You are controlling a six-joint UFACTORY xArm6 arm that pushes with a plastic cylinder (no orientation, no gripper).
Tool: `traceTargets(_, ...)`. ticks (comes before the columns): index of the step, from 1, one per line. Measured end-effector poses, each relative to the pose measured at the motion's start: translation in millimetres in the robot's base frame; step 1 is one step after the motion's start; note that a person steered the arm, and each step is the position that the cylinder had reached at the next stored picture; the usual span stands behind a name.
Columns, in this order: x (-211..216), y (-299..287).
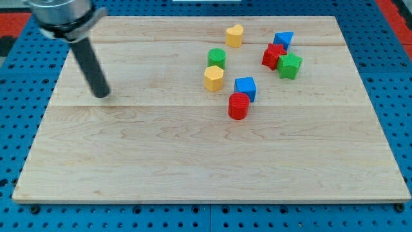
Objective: Push the red circle slightly right side of the board
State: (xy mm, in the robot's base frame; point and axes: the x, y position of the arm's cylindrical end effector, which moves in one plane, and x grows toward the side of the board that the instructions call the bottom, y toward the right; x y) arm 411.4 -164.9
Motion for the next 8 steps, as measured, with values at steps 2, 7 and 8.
traceTargets(2,13.9,146.2)
traceTargets(7,72.1,294.7)
traceTargets(8,71.6,262.6)
